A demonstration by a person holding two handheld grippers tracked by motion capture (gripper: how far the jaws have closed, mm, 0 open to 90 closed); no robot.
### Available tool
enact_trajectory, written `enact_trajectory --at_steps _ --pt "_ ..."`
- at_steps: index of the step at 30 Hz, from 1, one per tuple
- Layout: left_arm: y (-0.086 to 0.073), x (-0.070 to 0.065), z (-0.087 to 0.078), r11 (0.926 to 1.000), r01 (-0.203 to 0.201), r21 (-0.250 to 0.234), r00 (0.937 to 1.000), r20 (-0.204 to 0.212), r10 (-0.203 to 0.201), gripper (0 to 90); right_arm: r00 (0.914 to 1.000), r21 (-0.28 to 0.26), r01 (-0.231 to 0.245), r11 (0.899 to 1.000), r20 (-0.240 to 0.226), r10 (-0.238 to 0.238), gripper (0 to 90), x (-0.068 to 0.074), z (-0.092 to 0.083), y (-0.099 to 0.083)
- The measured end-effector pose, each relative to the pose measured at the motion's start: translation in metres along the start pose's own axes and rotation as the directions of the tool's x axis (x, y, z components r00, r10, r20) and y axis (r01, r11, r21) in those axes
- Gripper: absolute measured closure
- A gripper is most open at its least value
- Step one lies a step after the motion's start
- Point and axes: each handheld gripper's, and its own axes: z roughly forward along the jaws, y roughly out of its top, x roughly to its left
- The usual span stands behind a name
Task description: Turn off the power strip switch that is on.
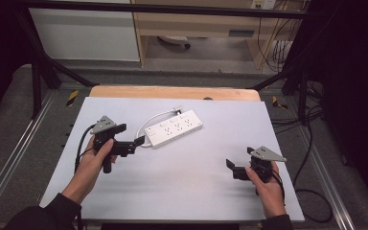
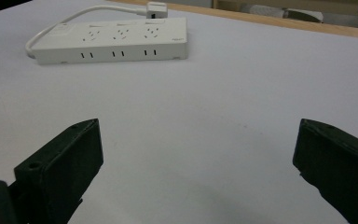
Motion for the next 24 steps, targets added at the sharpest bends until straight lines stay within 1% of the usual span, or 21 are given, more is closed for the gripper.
enact_trajectory --at_steps 1,4,8,9,19,21,24 --pt "-0.002 -0.001 -0.002 1.0000 0.004 0.003 1.0000 0.006 -0.004 6.8 1.0000 0.000 0.001 1.000 0.001 -0.001 2.0 0.000 0.000 0.000" --pt "-0.007 0.000 -0.008 1.0000 0.010 -0.002 0.9999 0.005 -0.010 6.8 1.0000 0.002 0.001 1.000 0.000 -0.001 2.0 0.000 0.000 0.000" --pt "-0.011 0.002 -0.017 0.9999 0.011 -0.011 0.9999 -0.011 -0.011 6.8 1.0000 0.003 0.003 1.000 0.001 -0.003 2.0 0.000 0.000 0.000" --pt "-0.012 0.002 -0.018 0.9997 0.021 -0.013 0.9997 -0.008 -0.021 6.8 1.0000 0.002 0.002 1.000 0.001 -0.002 2.0 0.000 0.000 0.000" --pt "-0.026 0.010 -0.038 0.9989 0.042 -0.022 0.9984 -0.037 -0.043 6.8 1.0000 0.003 0.003 1.000 0.002 -0.003 2.0 0.000 0.001 0.000" --pt "-0.029 0.011 -0.041 0.9985 0.049 -0.025 0.9980 -0.039 -0.050 6.8 1.0000 0.003 0.005 1.000 0.001 -0.005 2.0 0.000 0.001 0.000" --pt "-0.034 0.011 -0.044 0.9985 0.050 -0.022 0.9980 -0.039 -0.051 6.8 1.0000 0.003 0.004 1.000 0.002 -0.004 2.0 0.000 0.000 0.000"
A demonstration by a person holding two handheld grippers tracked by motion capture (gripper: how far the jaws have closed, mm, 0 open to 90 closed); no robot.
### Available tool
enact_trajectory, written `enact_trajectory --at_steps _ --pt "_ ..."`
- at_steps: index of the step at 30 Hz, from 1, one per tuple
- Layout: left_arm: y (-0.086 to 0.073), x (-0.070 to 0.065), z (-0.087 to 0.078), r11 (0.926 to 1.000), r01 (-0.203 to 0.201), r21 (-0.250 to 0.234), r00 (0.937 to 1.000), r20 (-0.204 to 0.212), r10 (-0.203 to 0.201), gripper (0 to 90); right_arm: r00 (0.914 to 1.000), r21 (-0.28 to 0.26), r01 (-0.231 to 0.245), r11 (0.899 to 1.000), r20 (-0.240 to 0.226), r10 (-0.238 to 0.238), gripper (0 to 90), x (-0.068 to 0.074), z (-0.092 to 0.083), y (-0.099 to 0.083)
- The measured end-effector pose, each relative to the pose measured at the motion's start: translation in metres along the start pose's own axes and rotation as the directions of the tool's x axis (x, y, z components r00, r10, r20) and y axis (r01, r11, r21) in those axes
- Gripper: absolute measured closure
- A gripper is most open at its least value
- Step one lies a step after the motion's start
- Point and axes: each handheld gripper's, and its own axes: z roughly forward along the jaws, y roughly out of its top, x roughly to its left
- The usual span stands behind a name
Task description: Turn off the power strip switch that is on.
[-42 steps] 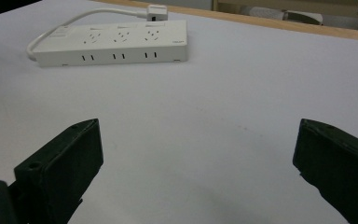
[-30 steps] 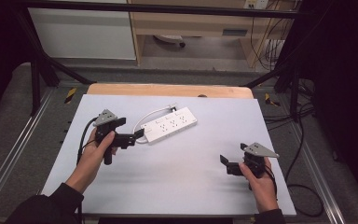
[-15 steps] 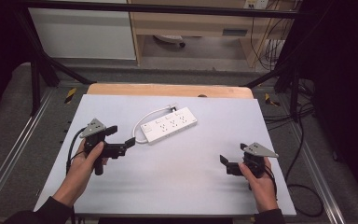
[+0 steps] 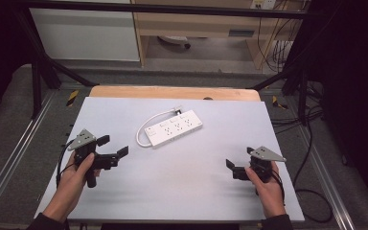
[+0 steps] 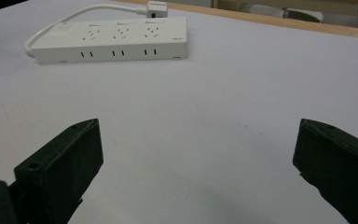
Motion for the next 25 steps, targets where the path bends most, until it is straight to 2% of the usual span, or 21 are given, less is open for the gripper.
enact_trajectory --at_steps 3,9,15,20,23,25 --pt "-0.006 0.000 -0.003 1.0000 -0.005 0.007 1.0000 -0.005 0.005 6.8 1.0000 0.000 0.000 1.000 0.001 0.000 2.0 0.000 0.000 0.000" --pt "-0.024 0.003 -0.010 0.9997 0.020 0.013 0.9997 -0.015 -0.019 6.9 1.0000 0.002 0.001 1.000 0.004 -0.001 2.0 0.000 0.000 0.000" --pt "-0.041 0.006 -0.014 0.9988 0.023 0.044 0.9994 -0.028 -0.022 7.0 1.0000 0.006 0.002 1.000 0.006 -0.002 2.0 0.000 0.000 0.000" --pt "-0.054 0.002 -0.015 0.9951 0.009 0.098 0.9997 -0.023 -0.007 7.3 1.0000 0.010 -0.002 1.000 0.009 0.001 2.0 0.000 0.000 -0.001" --pt "-0.064 -0.001 -0.015 0.9898 -0.006 0.142 0.9999 -0.011 0.008 7.3 0.9998 0.020 0.002 1.000 0.020 -0.002 2.0 -0.001 0.001 -0.002" --pt "-0.068 -0.003 -0.014 0.9850 0.010 0.172 0.9999 -0.013 -0.007 7.5 0.9994 0.039 0.003 0.999 0.035 -0.004 2.0 -0.002 0.003 -0.003"
